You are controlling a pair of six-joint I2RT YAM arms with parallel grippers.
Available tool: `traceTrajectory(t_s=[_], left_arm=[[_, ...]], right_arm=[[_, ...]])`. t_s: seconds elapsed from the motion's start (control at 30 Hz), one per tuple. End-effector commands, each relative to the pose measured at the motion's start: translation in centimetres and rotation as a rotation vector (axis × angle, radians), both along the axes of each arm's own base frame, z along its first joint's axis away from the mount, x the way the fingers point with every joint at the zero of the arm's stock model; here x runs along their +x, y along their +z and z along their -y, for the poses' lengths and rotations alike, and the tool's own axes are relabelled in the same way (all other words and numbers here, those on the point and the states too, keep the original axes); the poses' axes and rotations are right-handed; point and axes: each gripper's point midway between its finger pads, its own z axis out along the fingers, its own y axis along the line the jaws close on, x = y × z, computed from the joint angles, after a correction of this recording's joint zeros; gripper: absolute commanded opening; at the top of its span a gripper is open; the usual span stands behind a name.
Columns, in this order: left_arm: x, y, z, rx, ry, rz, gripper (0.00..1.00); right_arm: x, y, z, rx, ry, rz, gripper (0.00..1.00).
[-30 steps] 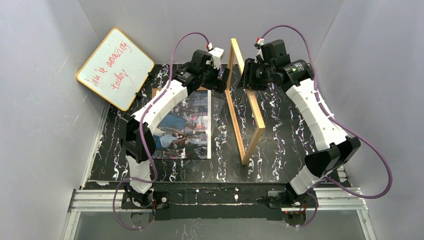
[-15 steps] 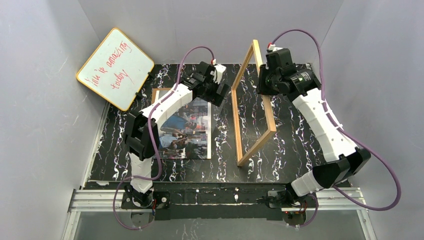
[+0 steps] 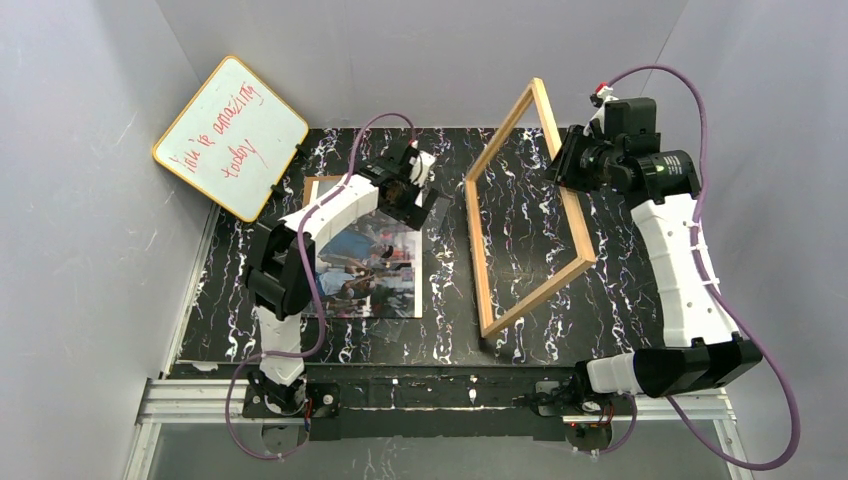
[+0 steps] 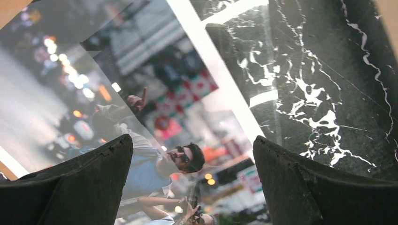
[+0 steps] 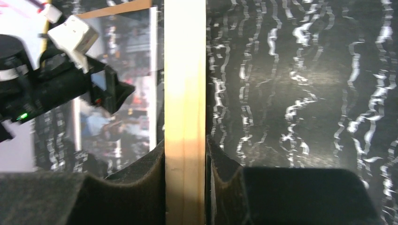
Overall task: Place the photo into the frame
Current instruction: Turn over the photo frame at the center of the board.
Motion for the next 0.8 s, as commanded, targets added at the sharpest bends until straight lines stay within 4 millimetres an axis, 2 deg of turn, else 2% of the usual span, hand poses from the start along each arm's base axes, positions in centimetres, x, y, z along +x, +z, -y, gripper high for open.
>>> traceTrajectory(t_s=[0.0, 0.1, 0.2, 0.3, 0.4, 0.57, 0.77], left_arm=[[0.2, 3.5, -2.7, -0.064, 0.070, 0.022, 0.98], [0.2, 2.8, -4.8, -0.038, 0.104, 0.015, 0.98], [0.0, 2.0, -6.5, -0.018, 0.139, 0.002, 0.98], [-0.2, 1.3, -7.9, 0.005, 0.166, 0.002, 0.98], [-0.7, 0.4, -8.8, 0.042, 0.169, 0.008, 0.98], [-1.5, -1.6, -10.0, 0.097, 0.155, -0.002, 0.98], [-1.4, -3.2, -12.2, 0.222, 0.160, 0.025, 0.98]], right_arm=[[-0.6, 6.4, -3.5, 0.254, 0.170, 0.157, 0.01], [-0.8, 8.1, -4.3, 0.333, 0.207, 0.184, 0.01], [-0.5, 8.0, -5.4, 0.430, 0.238, 0.190, 0.01], [0.0, 6.4, -6.2, 0.525, 0.241, 0.181, 0.01], [1.0, 3.7, -6.3, 0.565, 0.214, 0.163, 0.01], [2.8, 0.7, -5.3, 0.546, 0.160, 0.209, 0.01], [3.1, -3.5, -4.3, 0.531, 0.129, 0.149, 0.01]])
